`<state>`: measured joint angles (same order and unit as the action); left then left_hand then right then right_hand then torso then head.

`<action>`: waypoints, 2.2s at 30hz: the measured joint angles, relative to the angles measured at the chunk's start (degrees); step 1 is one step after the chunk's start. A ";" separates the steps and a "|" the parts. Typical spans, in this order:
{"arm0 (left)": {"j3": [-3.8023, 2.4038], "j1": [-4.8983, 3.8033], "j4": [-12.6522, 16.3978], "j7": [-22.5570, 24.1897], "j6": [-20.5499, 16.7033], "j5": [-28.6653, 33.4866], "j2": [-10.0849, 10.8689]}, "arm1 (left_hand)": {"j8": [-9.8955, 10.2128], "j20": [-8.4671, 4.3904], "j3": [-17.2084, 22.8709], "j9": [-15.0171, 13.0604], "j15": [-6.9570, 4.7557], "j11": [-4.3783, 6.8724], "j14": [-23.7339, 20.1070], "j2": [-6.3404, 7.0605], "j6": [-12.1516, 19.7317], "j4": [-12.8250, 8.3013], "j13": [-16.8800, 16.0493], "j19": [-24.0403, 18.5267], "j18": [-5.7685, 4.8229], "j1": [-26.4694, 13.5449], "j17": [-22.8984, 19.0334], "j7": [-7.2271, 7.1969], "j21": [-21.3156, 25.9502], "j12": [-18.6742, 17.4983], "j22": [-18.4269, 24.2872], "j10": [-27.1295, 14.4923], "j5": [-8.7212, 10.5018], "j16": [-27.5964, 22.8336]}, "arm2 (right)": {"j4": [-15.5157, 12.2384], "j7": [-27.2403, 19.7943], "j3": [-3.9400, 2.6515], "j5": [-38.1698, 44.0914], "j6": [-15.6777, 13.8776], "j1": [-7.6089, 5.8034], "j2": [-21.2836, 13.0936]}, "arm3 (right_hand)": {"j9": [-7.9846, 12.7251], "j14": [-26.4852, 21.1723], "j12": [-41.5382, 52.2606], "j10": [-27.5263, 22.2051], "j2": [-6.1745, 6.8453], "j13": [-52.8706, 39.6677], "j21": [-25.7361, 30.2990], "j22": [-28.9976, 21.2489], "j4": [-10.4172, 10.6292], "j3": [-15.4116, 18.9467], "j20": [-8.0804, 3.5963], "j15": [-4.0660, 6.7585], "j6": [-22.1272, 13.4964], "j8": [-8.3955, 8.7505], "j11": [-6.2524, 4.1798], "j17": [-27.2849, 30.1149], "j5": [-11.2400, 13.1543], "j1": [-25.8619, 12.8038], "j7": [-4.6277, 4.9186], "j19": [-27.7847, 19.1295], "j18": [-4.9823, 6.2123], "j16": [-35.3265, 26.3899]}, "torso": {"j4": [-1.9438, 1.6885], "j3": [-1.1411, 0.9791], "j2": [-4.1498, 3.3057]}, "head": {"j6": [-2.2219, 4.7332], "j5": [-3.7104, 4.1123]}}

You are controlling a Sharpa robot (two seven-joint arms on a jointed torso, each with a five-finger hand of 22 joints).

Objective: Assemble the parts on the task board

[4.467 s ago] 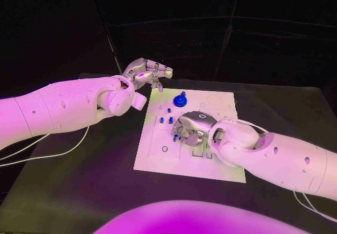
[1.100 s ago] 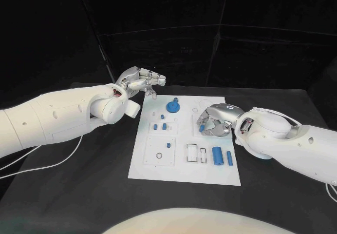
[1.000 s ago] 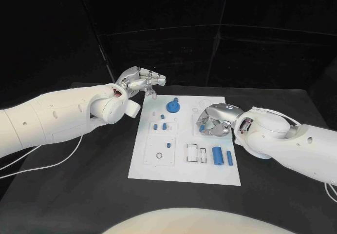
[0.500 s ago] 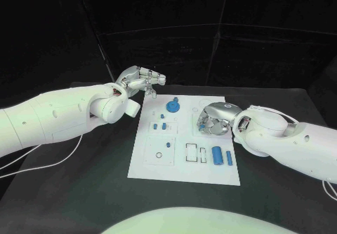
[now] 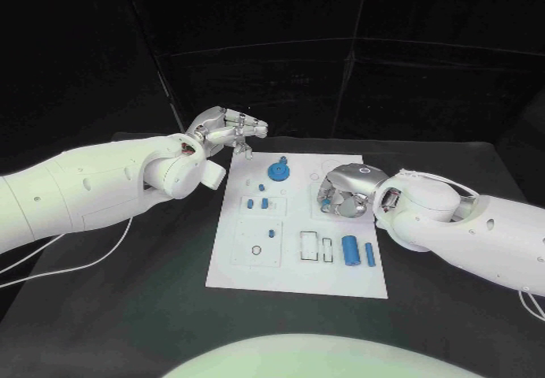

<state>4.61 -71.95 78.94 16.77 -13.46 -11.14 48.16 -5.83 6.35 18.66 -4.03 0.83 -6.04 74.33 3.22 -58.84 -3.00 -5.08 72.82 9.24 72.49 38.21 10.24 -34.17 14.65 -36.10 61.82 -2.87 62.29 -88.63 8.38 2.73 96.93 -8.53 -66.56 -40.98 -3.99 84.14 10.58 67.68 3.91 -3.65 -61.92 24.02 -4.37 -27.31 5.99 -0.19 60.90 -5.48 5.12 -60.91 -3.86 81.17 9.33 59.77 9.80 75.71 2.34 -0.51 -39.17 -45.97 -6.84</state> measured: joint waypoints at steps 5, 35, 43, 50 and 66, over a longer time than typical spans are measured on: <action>0.00 0.00 0.03 -0.13 0.12 0.00 0.01 | 0.00 0.00 0.00 0.00 0.00 0.00 0.00 0.00 0.19 0.00 0.00 0.00 0.00 0.00 -0.07 0.19 0.00 0.00 0.05 0.00 0.00 0.00 | -0.70 0.26 0.05 0.50 -0.15 0.09 -0.44 | 0.00 0.00 -0.29 0.02 -0.03 0.00 -0.28 0.22 -0.65 -1.08 -0.18 0.00 0.10 0.00 0.02 -0.05 0.21 0.45 -0.10 -0.18 0.00 0.00 | 0.01 -0.01 0.02 | 0.10 0.01; 0.01 -0.01 0.01 -0.34 0.26 0.00 -0.24 | 0.00 0.00 0.00 0.00 0.21 0.00 -0.21 0.00 0.19 0.00 0.01 0.00 -0.01 0.00 -0.18 0.19 0.21 0.00 0.14 0.01 0.00 0.01 | -9.47 -2.95 -3.29 -8.52 -7.39 0.07 1.10 | 0.04 0.00 -1.17 0.40 -0.08 -0.08 -1.27 0.79 -1.44 -2.81 -0.17 -0.01 0.29 0.40 0.40 -0.60 0.40 0.50 0.11 -0.18 -0.01 0.50 | -0.02 0.04 -0.07 | 0.41 -0.39; 0.01 -0.01 -0.35 -0.31 0.26 0.01 -0.95 | 0.00 0.00 0.00 0.00 0.21 0.00 -0.21 0.00 0.19 0.00 0.01 0.00 -0.01 0.00 -0.18 0.19 0.21 0.00 0.13 0.01 0.00 0.01 | -7.55 -4.90 -2.06 -9.44 -6.68 1.03 8.38 | 0.04 0.00 -1.51 0.40 -0.07 -0.10 -1.49 0.84 -1.66 -3.03 -0.17 -0.01 0.29 0.39 0.40 -0.45 0.40 0.50 0.11 -0.18 -0.01 0.50 | -0.19 0.05 -0.13 | -0.10 -1.26; 0.01 -0.03 -0.63 -0.29 0.26 0.01 -1.34 | 0.00 0.00 0.00 0.00 0.21 0.00 -0.21 0.00 0.19 0.00 -0.04 0.00 -0.01 0.00 -0.18 0.19 0.21 0.00 0.13 0.01 0.00 0.01 | -5.16 -5.62 -0.50 -8.65 -4.17 2.94 11.96 | 0.09 0.00 -1.62 0.40 -0.06 -0.15 -1.49 0.89 -1.48 -3.21 -0.17 -0.01 0.29 0.61 0.40 -0.12 0.10 0.49 0.11 -0.18 0.00 0.50 | -0.14 0.05 -0.14 | -0.82 -2.59; -0.01 -0.06 -1.00 -0.28 0.26 0.01 -1.73 | 0.00 0.00 0.00 0.00 0.21 -0.21 -0.21 -0.20 0.19 0.00 -0.03 0.00 0.00 0.20 -0.27 0.19 0.21 0.27 0.18 -0.20 0.00 0.01 | -1.52 -5.01 -0.02 -4.44 0.77 4.22 14.20 | 0.08 0.00 -1.77 0.40 0.10 -0.13 -1.70 1.00 -1.59 -3.43 -0.36 -0.01 0.29 0.61 0.40 -0.12 0.10 0.33 0.11 -0.37 0.00 0.50 | -0.14 0.01 -0.06 | -1.45 -3.37</action>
<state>4.60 -72.01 77.94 16.48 -13.20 -11.13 46.43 -5.82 6.35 18.67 -4.04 1.04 -6.25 74.12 3.02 -58.65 -3.00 -5.11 72.82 9.24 72.69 37.95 10.42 -33.96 14.92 -35.92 61.62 -2.87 62.30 -90.15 3.37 2.71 92.49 -7.76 -62.34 -26.78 -3.91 84.14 8.81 68.08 4.01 -3.78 -63.63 25.02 -5.95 -30.74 5.63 -0.20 61.20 -4.87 5.52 -61.03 -3.76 81.49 9.43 59.40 9.80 76.20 2.20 -0.51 -39.23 -47.42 -10.22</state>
